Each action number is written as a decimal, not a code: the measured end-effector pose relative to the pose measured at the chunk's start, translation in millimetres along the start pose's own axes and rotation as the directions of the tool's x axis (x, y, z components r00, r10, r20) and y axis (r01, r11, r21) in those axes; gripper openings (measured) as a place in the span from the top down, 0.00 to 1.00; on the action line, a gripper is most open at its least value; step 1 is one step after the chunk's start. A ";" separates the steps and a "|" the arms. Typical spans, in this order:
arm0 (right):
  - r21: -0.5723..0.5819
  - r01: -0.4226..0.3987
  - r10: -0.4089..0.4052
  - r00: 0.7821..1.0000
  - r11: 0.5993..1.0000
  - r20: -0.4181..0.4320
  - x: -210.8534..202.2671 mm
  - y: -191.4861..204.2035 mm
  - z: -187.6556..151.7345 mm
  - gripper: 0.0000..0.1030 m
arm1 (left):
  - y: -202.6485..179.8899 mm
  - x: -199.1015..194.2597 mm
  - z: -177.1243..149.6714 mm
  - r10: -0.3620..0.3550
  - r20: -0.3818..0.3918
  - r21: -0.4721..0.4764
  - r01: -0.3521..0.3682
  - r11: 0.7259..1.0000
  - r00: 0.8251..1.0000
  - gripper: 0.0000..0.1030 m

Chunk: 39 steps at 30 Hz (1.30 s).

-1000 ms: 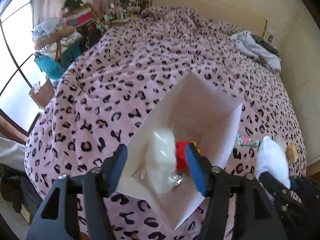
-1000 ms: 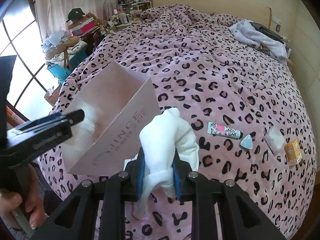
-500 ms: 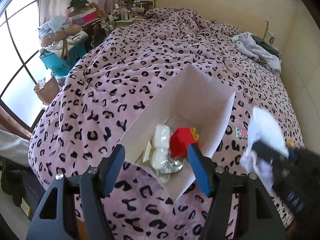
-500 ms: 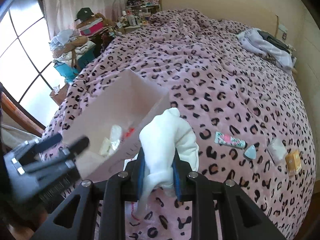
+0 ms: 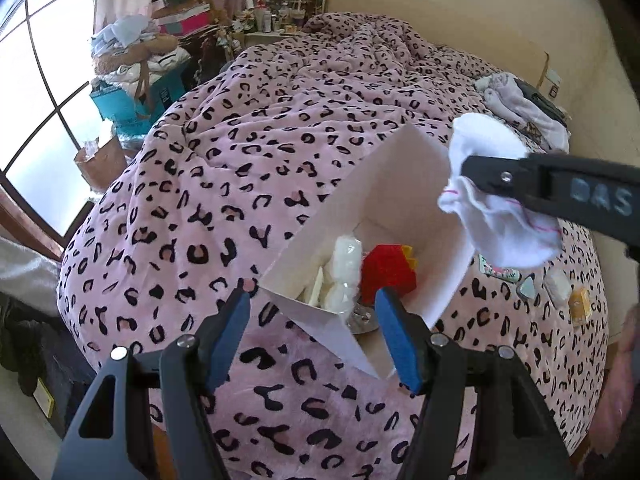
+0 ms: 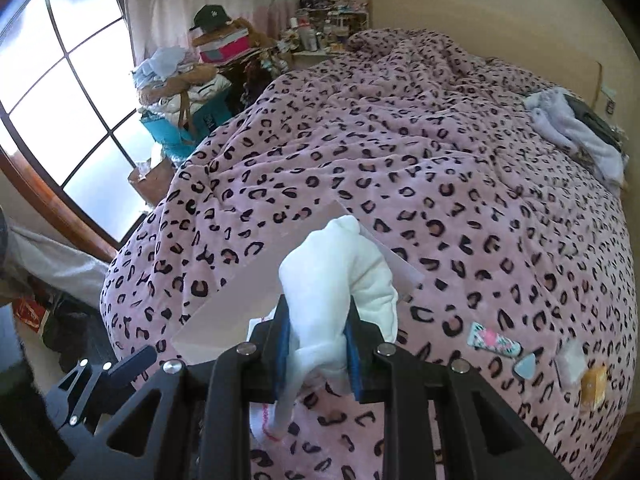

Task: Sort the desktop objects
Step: 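Lower the white packet into the box and open left tool, then lower the white cloth into the box and open right tool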

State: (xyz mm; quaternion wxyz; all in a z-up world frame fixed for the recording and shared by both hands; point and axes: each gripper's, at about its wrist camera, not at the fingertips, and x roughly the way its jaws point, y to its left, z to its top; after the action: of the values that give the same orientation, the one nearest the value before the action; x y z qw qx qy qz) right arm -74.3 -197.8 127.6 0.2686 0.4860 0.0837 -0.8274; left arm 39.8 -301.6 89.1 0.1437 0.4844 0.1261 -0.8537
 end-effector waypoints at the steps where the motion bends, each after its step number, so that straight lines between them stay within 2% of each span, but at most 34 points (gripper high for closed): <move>1: -0.004 -0.001 0.001 1.000 1.000 -0.011 7.3 2.1 2.6 0.77 | 3.0 1.2 0.4 0.000 -0.002 -0.007 0.000 1.000 1.000 0.36; 8: 0.003 -0.004 0.005 0.996 1.000 -0.094 56.5 2.3 5.1 0.77 | 8.6 13.5 2.7 -0.002 -0.023 -0.019 0.002 1.000 1.000 0.36; 14: -0.006 0.029 -0.030 0.986 1.000 -0.163 90.6 -2.2 -1.6 0.71 | 7.9 24.0 3.3 0.001 -0.044 -0.019 -0.001 1.000 0.999 0.36; 16: -0.020 0.049 -0.052 0.986 0.999 -0.161 91.5 -1.0 -2.3 0.71 | 8.0 26.1 3.5 0.001 -0.047 -0.022 -0.002 1.000 0.999 0.36; 32: -0.048 0.055 -0.062 0.984 0.997 -0.169 81.4 4.5 -0.8 0.63 | 1.9 28.2 6.5 0.008 -0.052 -0.020 -0.009 1.000 0.999 0.36; 39: -0.048 0.055 -0.061 0.989 0.997 -0.134 52.1 3.0 5.5 0.62 | -0.2 23.9 8.8 0.005 -0.043 -0.016 -0.005 1.000 0.999 0.36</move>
State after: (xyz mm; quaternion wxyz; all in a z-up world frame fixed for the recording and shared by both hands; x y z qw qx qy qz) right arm -96.8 -221.5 86.5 0.2490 0.5321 0.1342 -0.7980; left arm 21.1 -307.5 72.8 0.1469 0.5018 0.1347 -0.8417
